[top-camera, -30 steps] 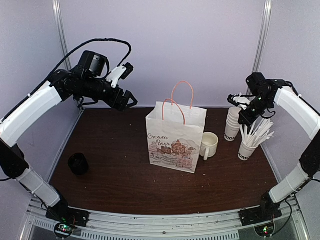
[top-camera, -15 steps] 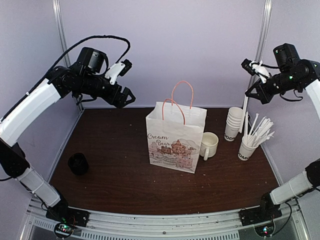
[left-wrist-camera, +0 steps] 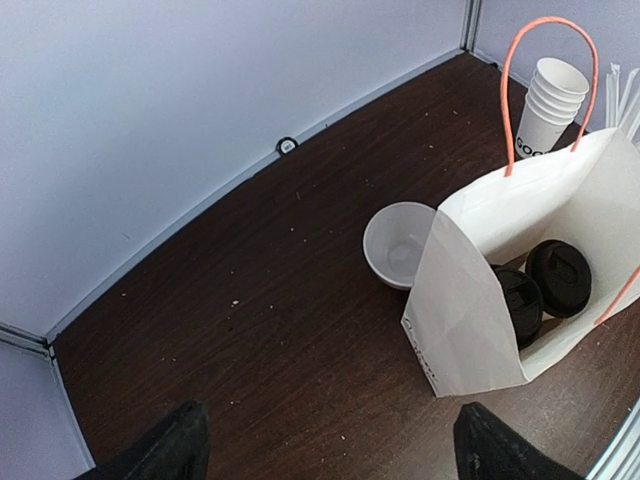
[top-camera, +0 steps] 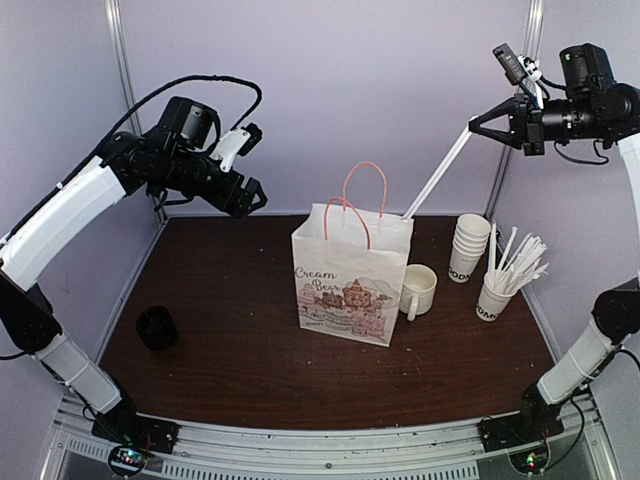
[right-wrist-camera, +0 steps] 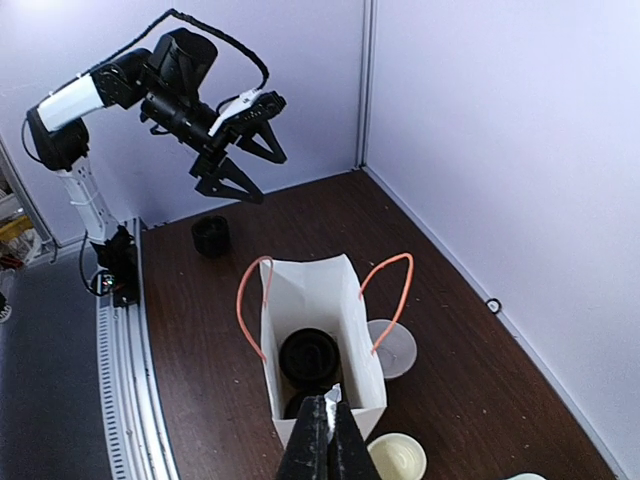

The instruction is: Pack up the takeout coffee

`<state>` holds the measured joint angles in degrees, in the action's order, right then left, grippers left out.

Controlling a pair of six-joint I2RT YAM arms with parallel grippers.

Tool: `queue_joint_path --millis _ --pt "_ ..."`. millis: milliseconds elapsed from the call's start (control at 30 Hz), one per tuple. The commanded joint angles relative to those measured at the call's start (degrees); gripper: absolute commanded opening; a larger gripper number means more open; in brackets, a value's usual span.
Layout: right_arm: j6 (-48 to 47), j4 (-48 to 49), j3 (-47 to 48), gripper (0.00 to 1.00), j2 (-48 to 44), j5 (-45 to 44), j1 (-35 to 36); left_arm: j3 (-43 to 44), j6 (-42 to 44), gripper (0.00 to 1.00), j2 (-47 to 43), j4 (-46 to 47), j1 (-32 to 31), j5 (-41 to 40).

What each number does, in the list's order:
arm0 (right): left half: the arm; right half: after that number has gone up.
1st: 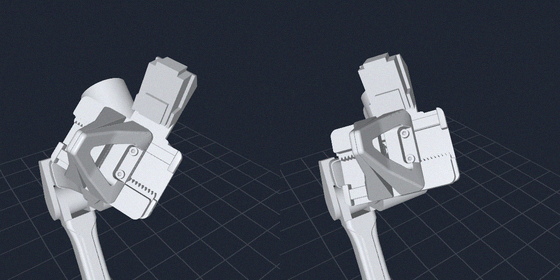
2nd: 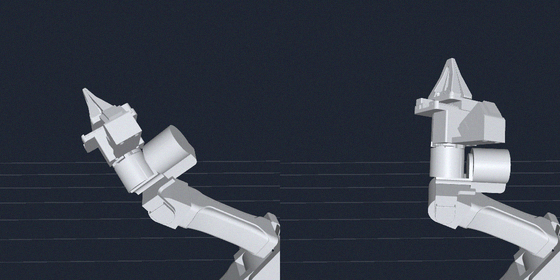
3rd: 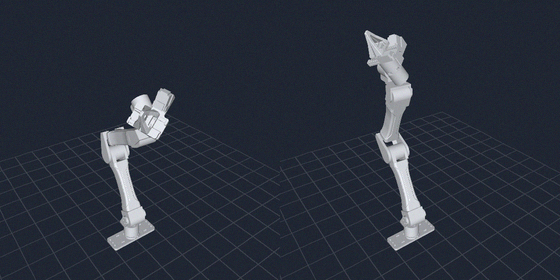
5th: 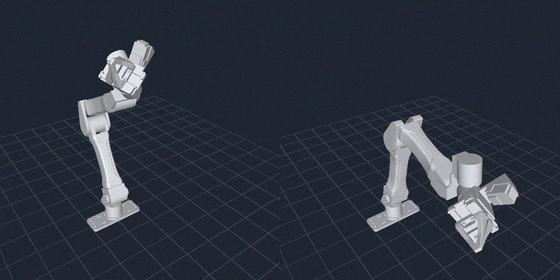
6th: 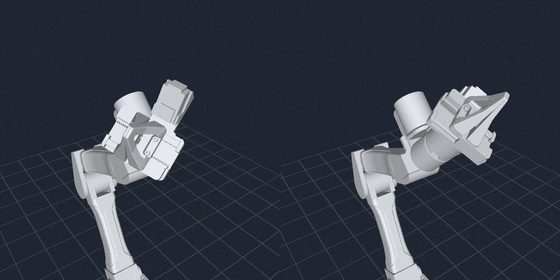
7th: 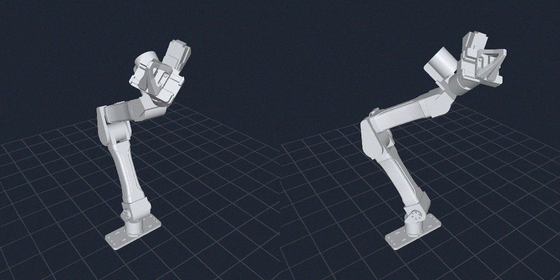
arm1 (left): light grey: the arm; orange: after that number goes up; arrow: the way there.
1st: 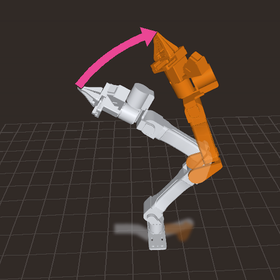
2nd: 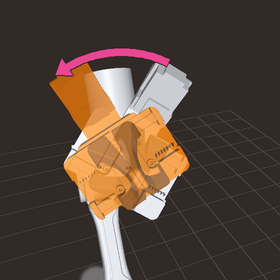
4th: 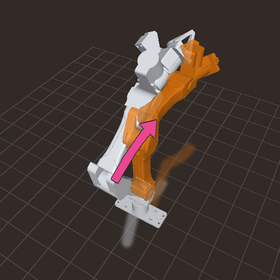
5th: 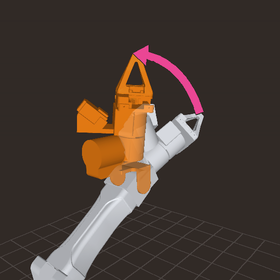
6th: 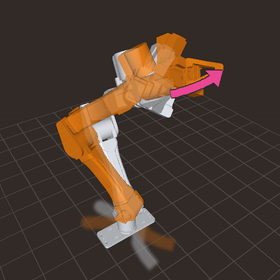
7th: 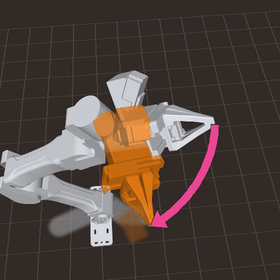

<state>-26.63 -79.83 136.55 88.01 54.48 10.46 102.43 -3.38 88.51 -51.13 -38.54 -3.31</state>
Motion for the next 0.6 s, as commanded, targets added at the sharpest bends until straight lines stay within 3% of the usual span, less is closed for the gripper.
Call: queue_joint_path --millis 0,200,233,267,400,467,567 --pt "4.76 3.64 1.26 0.0 2.17 9.3 0.95 -0.54 -1.09 0.88 -1.55 0.88 0.4 -1.25" --pt "6.73 6.06 -1.03 0.0 7.51 -1.67 8.84 -0.8 -1.28 0.88 -1.65 0.98 0.4 -1.21" --pt "7.62 6.46 -1.65 0.04 8.83 -4.09 9.97 -0.81 -1.28 0.88 -1.53 1.0 0.4 -1.11" --pt "8.02 6.26 -1.94 0.17 10.09 -5.17 10.72 -0.78 -1.2 0.88 -1.52 1.02 0.4 -1.01" --pt "6.16 2.6 -0.79 0.51 13.57 -4.99 10.83 -1.17 -0.78 0.89 -1.78 0.99 0.4 -1.2" --pt "4.63 1.74 -1.0 0.59 11.96 -6.96 9.73 -1.52 -0.4 0.89 -2.02 0.97 0.4 -1.49" --pt "4.09 2.67 -3.36 0.61 8.46 -9.16 5.96 -2.08 0.43 0.89 -2.21 1.16 0.4 -2.01"
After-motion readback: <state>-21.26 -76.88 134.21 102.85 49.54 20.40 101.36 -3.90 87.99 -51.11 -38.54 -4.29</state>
